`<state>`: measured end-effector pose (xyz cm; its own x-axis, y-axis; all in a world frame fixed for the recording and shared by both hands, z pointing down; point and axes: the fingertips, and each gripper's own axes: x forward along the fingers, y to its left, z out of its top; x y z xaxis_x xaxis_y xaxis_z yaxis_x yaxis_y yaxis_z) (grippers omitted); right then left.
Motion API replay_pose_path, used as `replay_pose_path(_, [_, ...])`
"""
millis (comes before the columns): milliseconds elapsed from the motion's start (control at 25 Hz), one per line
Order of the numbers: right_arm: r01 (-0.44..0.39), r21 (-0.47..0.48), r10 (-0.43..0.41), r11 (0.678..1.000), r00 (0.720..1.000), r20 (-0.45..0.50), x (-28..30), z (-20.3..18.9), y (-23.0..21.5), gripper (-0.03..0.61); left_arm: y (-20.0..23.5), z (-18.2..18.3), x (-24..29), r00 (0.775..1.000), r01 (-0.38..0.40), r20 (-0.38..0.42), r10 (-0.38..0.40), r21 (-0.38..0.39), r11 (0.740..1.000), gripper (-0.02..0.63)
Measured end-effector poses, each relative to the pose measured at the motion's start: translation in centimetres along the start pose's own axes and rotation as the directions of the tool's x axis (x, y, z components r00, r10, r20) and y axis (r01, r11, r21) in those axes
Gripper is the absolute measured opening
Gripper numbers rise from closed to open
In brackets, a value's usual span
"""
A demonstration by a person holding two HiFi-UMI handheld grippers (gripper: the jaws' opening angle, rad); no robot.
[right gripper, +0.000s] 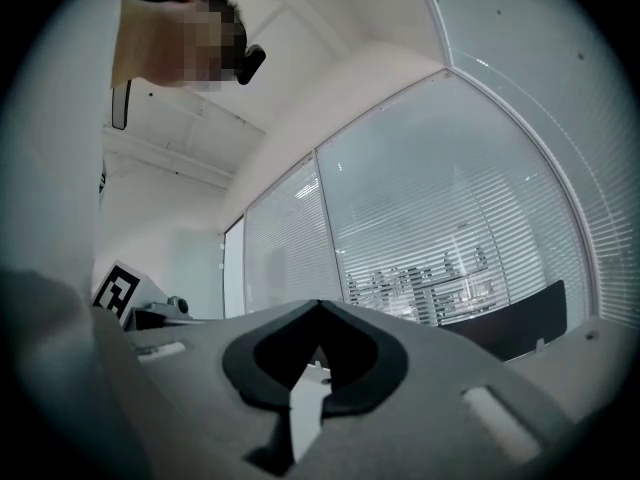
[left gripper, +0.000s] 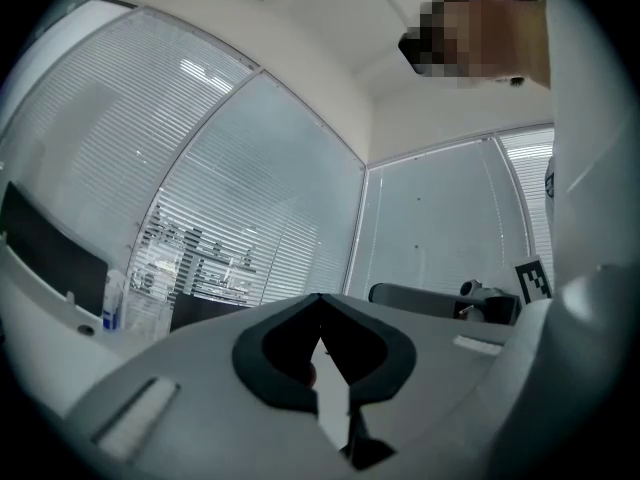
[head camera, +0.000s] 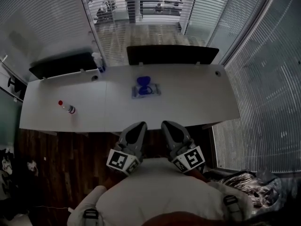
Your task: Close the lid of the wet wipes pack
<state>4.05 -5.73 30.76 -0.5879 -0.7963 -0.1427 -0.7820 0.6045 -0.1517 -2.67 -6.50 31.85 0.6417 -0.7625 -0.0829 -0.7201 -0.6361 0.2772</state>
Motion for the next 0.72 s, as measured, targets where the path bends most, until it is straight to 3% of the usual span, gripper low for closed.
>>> replay_pose_path(440, [0.001, 0.000, -0.001, 1.000, 1.000, -0.009, -0.5, 0.3, -0.4, 0.000, -0.5, -0.5, 0.3, 0.999, 0.003, -0.036, -0.002, 0.014, 1.000, 0.002])
replay_pose_path(720, [-0.010, -0.008, 0.010, 1.000, 0.999, -0.045, -0.7, -0.9, -2.6, 0.000, -0.3, -2.6, 1.9, 0.996, -0.034, -0.081, 0.035, 0.013, 0.999, 0.002])
